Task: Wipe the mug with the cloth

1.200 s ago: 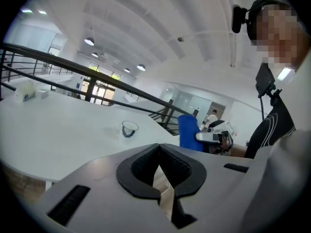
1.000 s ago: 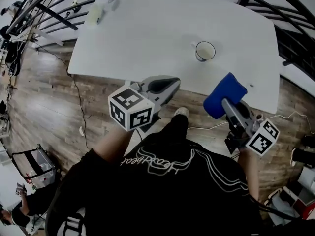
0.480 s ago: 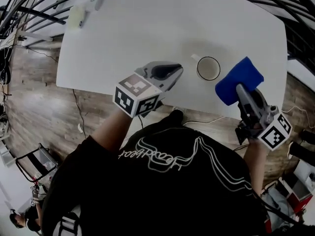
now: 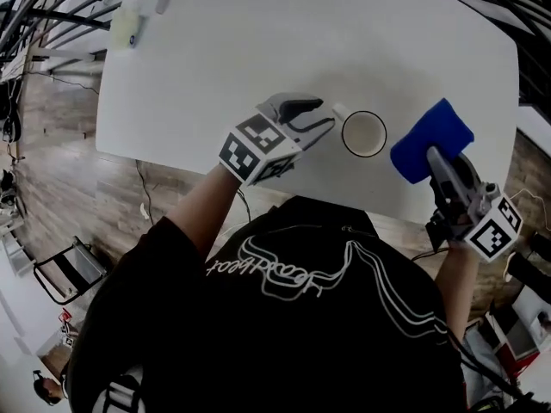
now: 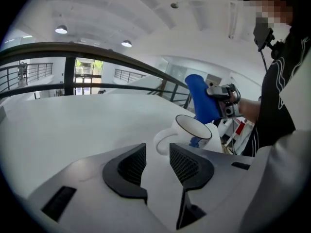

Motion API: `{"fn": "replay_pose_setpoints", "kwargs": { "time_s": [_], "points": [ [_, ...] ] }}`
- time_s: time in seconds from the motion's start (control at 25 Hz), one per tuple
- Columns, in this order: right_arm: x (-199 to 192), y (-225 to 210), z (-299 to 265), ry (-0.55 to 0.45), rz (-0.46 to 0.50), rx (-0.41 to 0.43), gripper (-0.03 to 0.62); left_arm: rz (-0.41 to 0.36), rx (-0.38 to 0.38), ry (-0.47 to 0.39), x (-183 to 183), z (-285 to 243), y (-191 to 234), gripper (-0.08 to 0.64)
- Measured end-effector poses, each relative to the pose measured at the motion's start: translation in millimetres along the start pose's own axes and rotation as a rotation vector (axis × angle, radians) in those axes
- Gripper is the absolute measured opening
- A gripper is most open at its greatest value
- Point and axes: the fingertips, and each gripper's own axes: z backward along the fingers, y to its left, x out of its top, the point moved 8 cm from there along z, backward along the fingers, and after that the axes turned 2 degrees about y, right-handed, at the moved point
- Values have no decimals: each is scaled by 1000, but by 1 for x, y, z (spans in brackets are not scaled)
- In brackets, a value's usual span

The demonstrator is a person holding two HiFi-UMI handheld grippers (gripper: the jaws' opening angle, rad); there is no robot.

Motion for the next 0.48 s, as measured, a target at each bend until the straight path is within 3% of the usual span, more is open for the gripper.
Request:
{"fn": "replay_pose_setpoints", "kwargs": {
  "time_s": [0.48],
  "points": [
    [22,-42,-44,273,129,223,61,-65,-75,-3,6,-14,-1,141]
  ]
}}
